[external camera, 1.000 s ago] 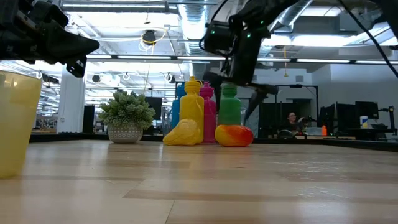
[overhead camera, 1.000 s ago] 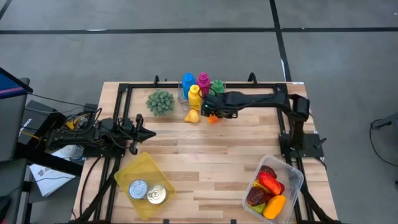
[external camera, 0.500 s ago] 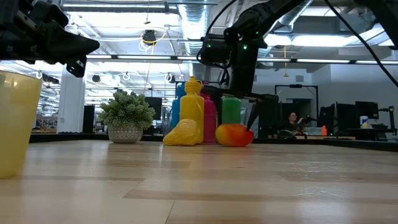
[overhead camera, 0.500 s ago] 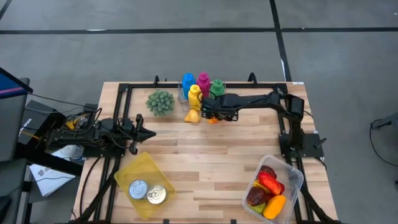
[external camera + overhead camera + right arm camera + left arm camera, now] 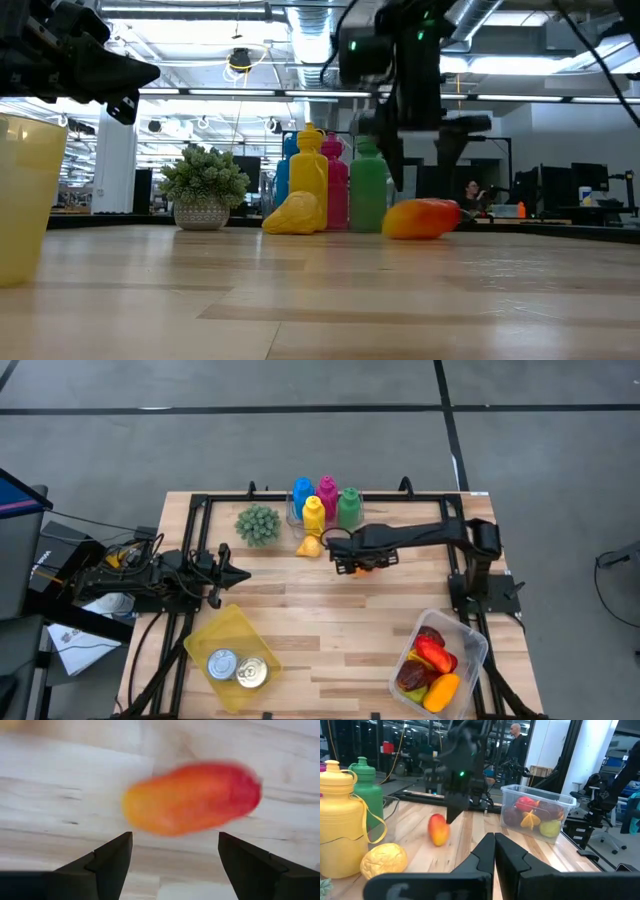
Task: Pick & Place Food Item
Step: Put the red mango into the white bin
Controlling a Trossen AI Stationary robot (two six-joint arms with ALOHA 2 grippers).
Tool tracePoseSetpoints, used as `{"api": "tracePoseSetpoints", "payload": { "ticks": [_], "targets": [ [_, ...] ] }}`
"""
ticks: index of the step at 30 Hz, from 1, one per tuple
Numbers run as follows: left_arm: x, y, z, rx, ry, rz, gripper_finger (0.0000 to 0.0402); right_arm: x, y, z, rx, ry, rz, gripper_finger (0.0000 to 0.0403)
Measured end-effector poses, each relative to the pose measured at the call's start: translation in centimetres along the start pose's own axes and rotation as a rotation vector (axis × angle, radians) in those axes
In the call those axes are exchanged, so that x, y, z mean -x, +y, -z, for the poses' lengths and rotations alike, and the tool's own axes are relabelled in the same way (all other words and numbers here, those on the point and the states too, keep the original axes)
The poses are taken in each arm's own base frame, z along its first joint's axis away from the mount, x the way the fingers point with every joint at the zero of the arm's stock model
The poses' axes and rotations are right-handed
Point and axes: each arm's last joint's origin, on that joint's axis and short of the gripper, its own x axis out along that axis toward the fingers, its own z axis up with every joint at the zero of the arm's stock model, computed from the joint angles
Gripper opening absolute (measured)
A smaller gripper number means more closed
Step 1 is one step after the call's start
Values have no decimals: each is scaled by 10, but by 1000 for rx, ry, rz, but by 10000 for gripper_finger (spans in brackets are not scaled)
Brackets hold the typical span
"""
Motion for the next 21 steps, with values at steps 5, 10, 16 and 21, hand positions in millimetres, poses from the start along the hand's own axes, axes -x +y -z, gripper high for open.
{"api": "tracePoseSetpoints", "payload": {
  "ticks": [5,10,16,21],
  "targets": [
    [0,0,0,0,0,0,0,26,-12,3,-93,-85,-21,286],
    [0,0,0,0,0,0,0,45,-31,-9,-131,-93,-36,286],
    [0,0,0,0,-1,0,0,55,-27,-8,535,-114,-139,286],
    [0,0,0,0,0,0,0,50,-22,7,1012,-89,-83,286]
  ]
}}
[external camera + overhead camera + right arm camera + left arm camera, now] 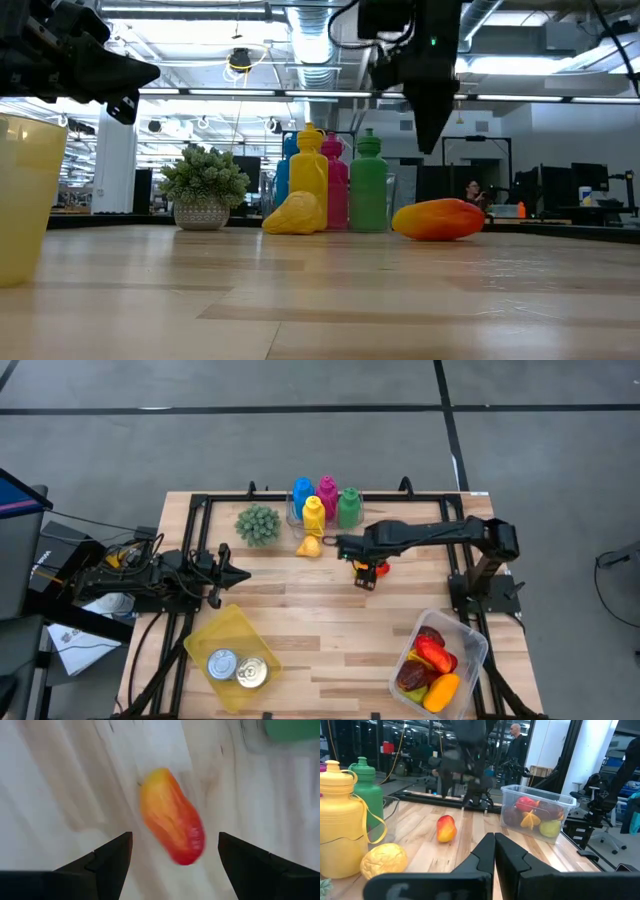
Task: Pick & Place Food Item
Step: Put the red mango into the white bin
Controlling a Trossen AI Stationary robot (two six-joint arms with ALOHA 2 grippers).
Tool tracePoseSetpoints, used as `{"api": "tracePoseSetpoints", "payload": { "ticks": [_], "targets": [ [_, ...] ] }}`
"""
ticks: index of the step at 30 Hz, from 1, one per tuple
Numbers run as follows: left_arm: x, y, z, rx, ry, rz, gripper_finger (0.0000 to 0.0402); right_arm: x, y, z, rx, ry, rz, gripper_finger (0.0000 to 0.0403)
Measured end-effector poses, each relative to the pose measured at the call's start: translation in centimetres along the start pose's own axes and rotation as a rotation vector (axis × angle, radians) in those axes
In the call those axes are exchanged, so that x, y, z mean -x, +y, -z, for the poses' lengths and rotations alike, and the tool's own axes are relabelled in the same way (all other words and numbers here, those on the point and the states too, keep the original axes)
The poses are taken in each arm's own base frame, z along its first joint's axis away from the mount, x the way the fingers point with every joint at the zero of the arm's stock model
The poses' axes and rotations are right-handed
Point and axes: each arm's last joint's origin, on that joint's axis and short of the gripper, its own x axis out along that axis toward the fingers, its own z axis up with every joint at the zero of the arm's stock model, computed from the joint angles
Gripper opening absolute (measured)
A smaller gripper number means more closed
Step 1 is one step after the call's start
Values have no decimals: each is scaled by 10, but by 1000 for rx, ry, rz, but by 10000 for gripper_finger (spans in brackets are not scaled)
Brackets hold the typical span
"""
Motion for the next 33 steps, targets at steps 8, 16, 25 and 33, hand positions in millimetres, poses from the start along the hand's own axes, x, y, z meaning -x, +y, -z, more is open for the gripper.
{"api": "tracePoseSetpoints", "payload": {
  "ticks": [8,16,25,33],
  "targets": [
    [0,0,0,0,0,0,0,-62,11,-13,214,202,-39,286],
    [0,0,0,0,0,0,0,-107,16,-13,260,376,-93,285],
    [0,0,0,0,1,0,0,-105,39,-7,281,382,-108,206],
    [0,0,0,0,0,0,0,-24,61,2,182,113,-339,201]
  ]
}}
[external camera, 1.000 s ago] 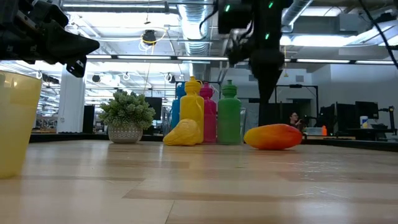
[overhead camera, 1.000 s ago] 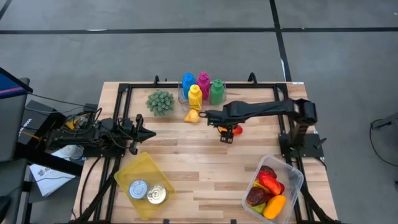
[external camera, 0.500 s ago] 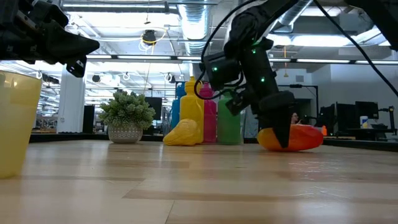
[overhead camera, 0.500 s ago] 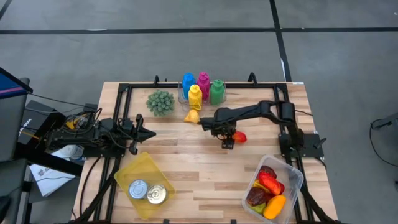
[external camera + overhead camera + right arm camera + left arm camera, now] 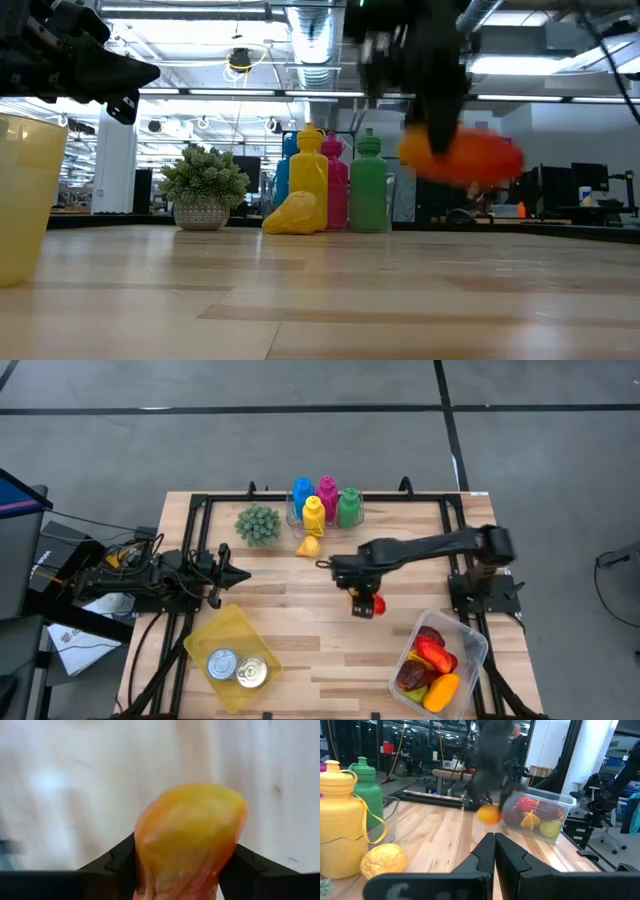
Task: Pick & Place Food Item
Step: Put the red mango into the white bin
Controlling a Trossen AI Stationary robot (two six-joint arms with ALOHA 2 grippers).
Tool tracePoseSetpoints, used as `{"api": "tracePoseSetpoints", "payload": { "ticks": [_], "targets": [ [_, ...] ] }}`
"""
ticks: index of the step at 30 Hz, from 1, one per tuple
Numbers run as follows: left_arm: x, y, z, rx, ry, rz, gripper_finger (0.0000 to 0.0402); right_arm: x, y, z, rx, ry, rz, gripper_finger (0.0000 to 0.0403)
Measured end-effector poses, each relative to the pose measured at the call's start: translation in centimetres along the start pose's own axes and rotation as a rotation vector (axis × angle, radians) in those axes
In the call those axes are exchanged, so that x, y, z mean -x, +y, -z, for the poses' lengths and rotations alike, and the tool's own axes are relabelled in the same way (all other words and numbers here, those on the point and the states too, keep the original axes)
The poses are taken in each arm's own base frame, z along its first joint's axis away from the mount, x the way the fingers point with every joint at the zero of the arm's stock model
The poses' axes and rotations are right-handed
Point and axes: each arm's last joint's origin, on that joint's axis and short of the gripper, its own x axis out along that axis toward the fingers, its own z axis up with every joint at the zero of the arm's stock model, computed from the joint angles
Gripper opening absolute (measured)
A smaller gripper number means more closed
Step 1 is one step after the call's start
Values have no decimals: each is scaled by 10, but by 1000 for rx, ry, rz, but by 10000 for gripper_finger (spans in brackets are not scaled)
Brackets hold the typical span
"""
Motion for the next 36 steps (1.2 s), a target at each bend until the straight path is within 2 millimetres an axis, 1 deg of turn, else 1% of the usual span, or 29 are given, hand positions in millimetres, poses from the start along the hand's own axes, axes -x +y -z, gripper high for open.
{"api": "tracePoseSetpoints", "payload": {
  "ticks": [2,4,6,9,12,16,18,20,24,26,28,29,33,36],
  "targets": [
    [0,0,0,0,0,0,0,29,16,8,-1,-125,-86,202],
    [0,0,0,0,0,0,0,59,32,18,12,-263,-194,213],
    [0,0,0,0,0,0,0,91,47,32,28,-399,-297,223],
    [0,0,0,0,0,0,0,129,61,56,1,-548,-391,226],
    [0,0,0,0,0,0,0,153,68,82,-62,-617,-429,220],
    [0,0,0,0,0,0,0,172,74,119,-155,-592,-482,219],
    [0,0,0,0,0,0,0,176,75,139,-229,-546,-473,223],
    [0,0,0,0,0,0,0,175,75,159,-314,-483,-420,224],
    [0,0,0,0,0,0,0,163,72,197,-493,-336,-195,223],
    [0,0,0,0,0,0,0,157,72,210,-569,-287,-72,223],
    [0,0,0,0,0,0,0,152,76,218,-600,-268,14,227],
    [0,0,0,0,0,0,0,149,80,219,-597,-271,29,228],
    [0,0,0,0,0,0,0,140,98,221,-534,-318,58,227],
    [0,0,0,0,0,0,0,127,110,219,-510,-294,134,226]
  ]
}}
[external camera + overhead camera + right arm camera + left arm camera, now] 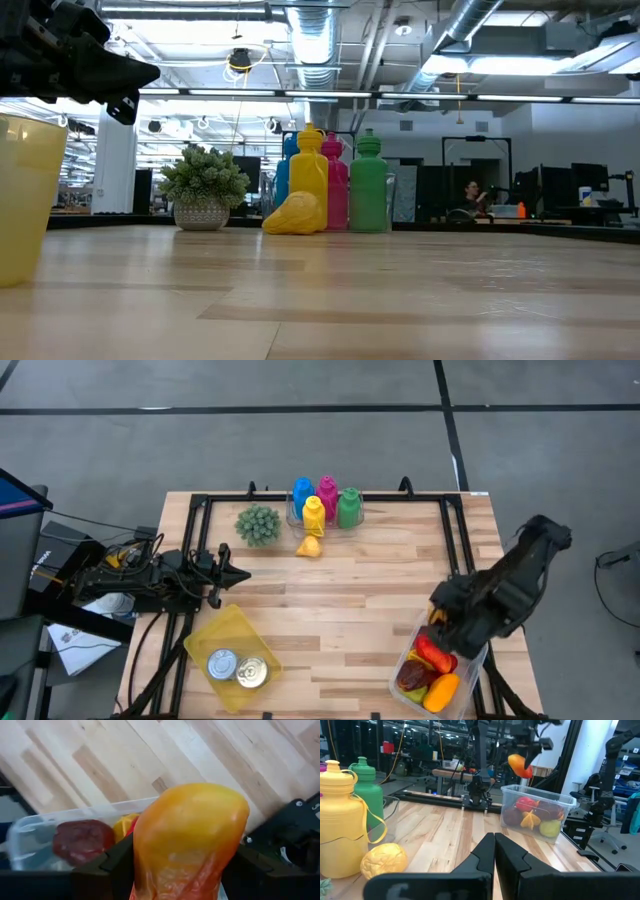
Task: Pick & Place Food Item
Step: Put the red mango into the white bin
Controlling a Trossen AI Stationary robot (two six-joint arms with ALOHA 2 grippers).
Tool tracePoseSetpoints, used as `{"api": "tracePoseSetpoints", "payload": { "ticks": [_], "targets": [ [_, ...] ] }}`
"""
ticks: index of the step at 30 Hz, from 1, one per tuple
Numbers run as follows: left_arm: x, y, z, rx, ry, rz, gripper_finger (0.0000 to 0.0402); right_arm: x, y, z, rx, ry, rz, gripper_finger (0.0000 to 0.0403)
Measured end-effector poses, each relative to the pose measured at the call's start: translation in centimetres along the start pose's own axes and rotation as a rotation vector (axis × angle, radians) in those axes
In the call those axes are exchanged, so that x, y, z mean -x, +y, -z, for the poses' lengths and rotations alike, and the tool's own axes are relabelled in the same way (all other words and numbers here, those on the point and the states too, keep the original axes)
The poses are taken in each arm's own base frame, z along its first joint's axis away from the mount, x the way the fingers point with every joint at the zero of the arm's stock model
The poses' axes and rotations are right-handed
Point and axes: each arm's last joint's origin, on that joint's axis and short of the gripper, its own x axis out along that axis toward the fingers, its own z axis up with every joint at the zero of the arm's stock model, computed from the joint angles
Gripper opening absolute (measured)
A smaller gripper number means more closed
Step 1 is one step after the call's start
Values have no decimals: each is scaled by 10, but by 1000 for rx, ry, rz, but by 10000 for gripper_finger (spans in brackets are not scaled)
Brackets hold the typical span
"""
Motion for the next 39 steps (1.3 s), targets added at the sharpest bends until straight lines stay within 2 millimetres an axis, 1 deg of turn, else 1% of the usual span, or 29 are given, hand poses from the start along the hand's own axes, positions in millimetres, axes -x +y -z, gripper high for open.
{"api": "tracePoseSetpoints", "payload": {
  "ticks": [4,8,12,17,22,25,30,39],
  "targets": [
    [0,0,0,0,0,0,0,-19,12,11,63,24,85,229],
    [0,0,0,0,0,-1,0,-45,16,24,108,129,194,232],
    [0,0,0,0,0,0,0,-58,17,34,138,161,237,232],
    [0,0,0,0,0,0,0,-67,20,40,157,167,247,232],
    [0,0,0,0,0,0,0,-88,23,51,156,194,197,232],
    [0,0,0,0,0,0,0,-93,20,53,151,218,212,233],
    [0,0,0,0,0,0,0,-92,19,52,147,221,209,237],
    [0,0,0,0,0,0,0,-91,19,52,142,221,205,283]
  ]
}}
